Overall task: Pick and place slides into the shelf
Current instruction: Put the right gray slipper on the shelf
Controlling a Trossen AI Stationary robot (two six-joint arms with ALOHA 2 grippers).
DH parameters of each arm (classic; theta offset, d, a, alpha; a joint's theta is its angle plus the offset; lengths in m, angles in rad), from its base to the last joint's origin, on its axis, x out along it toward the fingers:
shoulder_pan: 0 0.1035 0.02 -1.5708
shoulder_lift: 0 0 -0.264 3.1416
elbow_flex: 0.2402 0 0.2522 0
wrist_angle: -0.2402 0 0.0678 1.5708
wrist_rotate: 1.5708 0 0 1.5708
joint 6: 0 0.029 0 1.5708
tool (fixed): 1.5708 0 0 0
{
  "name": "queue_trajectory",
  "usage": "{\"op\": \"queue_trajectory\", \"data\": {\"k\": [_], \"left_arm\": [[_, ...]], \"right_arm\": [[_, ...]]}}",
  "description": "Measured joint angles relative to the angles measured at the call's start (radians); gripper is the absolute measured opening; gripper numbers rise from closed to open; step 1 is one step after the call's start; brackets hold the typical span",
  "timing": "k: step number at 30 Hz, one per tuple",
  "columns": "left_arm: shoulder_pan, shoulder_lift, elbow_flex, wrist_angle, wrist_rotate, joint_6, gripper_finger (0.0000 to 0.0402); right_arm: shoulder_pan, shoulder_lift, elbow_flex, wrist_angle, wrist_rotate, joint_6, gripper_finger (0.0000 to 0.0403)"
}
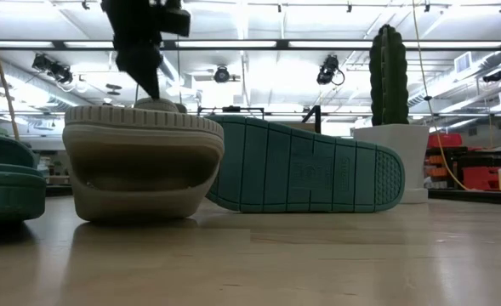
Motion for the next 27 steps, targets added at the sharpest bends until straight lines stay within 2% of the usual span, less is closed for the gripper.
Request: {"op": "queue_trajectory", "data": {"k": [7,13,17,27], "left_arm": [[0.014,0.079,-0.004,-0.027,-0.071,-0.001,0.0203],[0.055,0.13,-0.004,-0.128,-0.076,-0.11,0.0203],[0.071,0.147,-0.004,-0.135,-0.078,-0.117,0.02],[0.102,0.169,-0.004,-0.142,-0.078,-0.163,0.0158]], "right_arm": [[0.0,0.0,0.0,-0.008,-0.009,0.004,0.0303],[0.0,0.0,0.0,-0.008,-0.013,0.029,0.0303],[0.0,0.0,0.0,-0.007,-0.013,0.03,0.0303],[0.0,0.0,0.0,-0.005,-0.012,0.053,0.0303]]}}
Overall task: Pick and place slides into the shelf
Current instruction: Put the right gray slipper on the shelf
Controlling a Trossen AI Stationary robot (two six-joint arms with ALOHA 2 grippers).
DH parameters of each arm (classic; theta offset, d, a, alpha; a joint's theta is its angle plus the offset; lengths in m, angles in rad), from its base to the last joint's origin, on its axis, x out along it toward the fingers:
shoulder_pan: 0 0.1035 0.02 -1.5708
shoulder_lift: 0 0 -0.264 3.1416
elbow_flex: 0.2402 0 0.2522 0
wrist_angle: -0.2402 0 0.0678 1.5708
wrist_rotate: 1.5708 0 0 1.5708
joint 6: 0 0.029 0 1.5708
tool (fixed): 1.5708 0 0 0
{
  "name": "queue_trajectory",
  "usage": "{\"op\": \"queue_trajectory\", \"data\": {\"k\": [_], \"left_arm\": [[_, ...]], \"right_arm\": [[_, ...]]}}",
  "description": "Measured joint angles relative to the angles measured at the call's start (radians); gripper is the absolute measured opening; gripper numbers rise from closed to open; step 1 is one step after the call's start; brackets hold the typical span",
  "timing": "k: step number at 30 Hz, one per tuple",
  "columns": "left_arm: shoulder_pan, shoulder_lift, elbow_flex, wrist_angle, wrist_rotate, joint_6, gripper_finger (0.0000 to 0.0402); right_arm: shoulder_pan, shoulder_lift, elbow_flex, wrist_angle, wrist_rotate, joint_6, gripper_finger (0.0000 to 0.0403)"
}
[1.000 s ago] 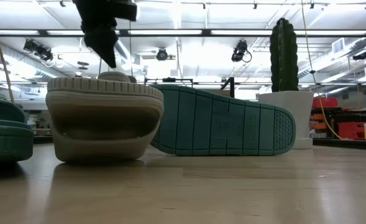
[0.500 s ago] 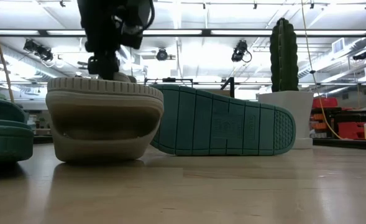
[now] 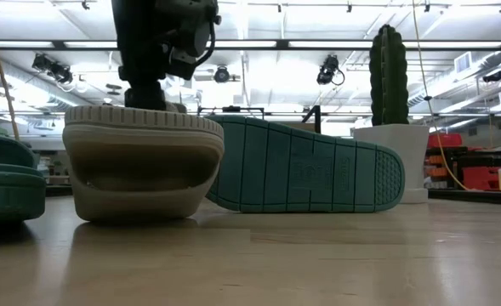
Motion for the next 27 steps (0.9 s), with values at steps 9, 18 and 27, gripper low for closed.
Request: {"op": "queue_trajectory", "data": {"k": [9,18,27], "left_arm": [[0.007,0.0,0.0,-0.002,-0.004,-0.011,0.0101],[0.007,0.0,0.0,-0.001,-0.003,-0.032,0.0093],[0.007,0.0,0.0,0.0,-0.001,-0.033,0.0092]], "right_arm": [[0.001,0.0,0.0,0.0,0.0,0.007,0.0303],[0.001,0.0,0.0,0.0,0.0,0.026,0.0303],[0.001,0.0,0.0,0.0,-0.007,0.026,0.0303]]}}
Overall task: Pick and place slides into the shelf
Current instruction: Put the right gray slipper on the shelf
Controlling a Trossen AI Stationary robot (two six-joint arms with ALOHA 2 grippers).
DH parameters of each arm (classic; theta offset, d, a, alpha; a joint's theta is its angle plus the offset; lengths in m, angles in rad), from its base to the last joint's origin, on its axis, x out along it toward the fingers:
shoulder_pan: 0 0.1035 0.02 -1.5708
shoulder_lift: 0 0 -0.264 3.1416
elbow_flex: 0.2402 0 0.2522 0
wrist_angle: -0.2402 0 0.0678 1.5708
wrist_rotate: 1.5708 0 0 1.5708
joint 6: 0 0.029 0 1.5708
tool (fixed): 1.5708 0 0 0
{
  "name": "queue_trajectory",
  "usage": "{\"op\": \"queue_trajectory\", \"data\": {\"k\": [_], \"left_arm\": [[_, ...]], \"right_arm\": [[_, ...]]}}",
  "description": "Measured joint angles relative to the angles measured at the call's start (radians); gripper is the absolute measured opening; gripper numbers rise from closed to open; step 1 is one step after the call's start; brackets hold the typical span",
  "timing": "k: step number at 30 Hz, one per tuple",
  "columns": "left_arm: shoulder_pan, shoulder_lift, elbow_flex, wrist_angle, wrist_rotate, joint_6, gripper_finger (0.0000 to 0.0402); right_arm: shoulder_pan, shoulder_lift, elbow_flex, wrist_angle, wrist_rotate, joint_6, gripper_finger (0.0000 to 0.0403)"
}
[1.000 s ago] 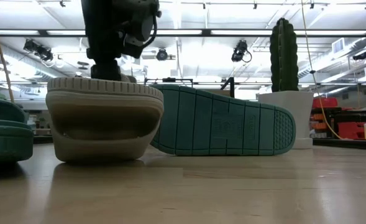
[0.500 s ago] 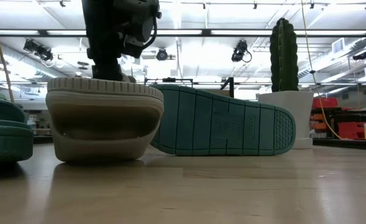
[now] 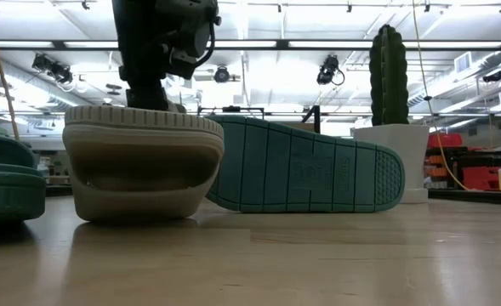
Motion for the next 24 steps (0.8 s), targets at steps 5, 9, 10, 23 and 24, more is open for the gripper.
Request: {"op": "queue_trajectory", "data": {"k": [5,9,10,23,24], "left_arm": [[0.007,0.0,-0.003,0.003,-0.005,0.0,0.0092],[0.015,0.0,-0.046,0.003,-0.026,0.0,0.0093],[0.015,0.0,-0.054,0.001,-0.028,0.0,0.0095],[0.012,0.0,-0.056,-0.011,-0.04,-0.002,0.0061],[0.009,0.0,-0.052,-0.022,-0.037,-0.002,0.0059]], "right_arm": [[0.0,0.0,0.0,0.0,0.0,-0.001,0.0303],[0.0,0.0,0.0,0.0,0.0,-0.001,0.0303],[0.0,0.0,0.0,0.0,0.0,-0.001,0.0303],[0.0,0.0,0.0,0.0,0.0,-0.002,0.0303],[0.0,0.0,0.0,0.0,0.0,-0.002,0.0303]]}}
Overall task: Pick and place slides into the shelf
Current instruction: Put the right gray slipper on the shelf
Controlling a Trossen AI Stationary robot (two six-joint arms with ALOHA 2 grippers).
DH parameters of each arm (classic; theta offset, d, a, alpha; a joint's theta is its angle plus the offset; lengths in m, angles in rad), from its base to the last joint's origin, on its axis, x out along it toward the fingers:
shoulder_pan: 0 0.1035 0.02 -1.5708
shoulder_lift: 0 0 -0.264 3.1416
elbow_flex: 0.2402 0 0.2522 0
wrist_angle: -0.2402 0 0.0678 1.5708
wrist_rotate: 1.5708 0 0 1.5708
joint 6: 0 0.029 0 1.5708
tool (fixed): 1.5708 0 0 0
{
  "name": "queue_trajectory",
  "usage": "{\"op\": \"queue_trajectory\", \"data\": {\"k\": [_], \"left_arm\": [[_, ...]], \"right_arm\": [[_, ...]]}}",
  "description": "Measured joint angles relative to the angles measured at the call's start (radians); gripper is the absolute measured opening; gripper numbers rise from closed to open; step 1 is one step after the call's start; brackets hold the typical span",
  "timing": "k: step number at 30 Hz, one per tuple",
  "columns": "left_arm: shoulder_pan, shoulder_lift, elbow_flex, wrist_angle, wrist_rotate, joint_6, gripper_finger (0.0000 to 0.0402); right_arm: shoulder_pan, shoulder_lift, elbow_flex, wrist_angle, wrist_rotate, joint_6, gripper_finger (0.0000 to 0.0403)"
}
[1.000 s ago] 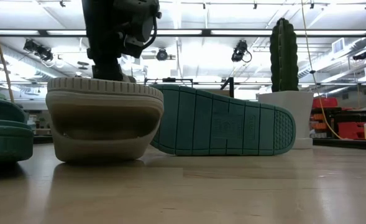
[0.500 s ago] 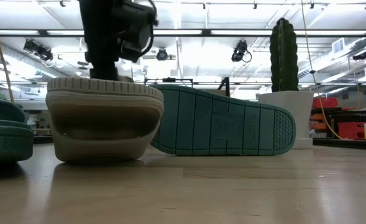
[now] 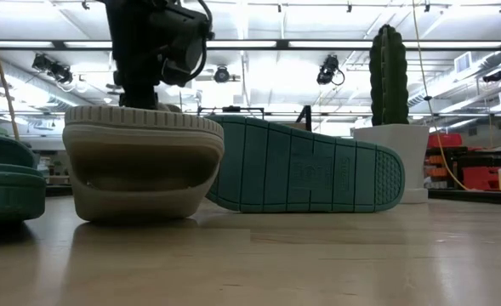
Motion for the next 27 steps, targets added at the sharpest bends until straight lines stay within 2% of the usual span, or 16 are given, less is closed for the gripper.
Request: {"op": "queue_trajectory", "data": {"k": [6,12,27], "left_arm": [[-0.012,0.0,0.018,-0.068,0.014,-0.005,0.0056],[-0.042,-0.003,0.019,-0.179,0.012,-0.107,0.0056],[-0.067,-0.022,0.02,-0.191,0.003,-0.116,0.0055]], "right_arm": [[0.0,0.0,0.0,0.0,0.0,0.0,0.0303],[0.0,0.0,0.0,0.0,0.0,-0.001,0.0303],[0.0,0.0,0.0,-0.002,0.0,0.003,0.0303]]}}
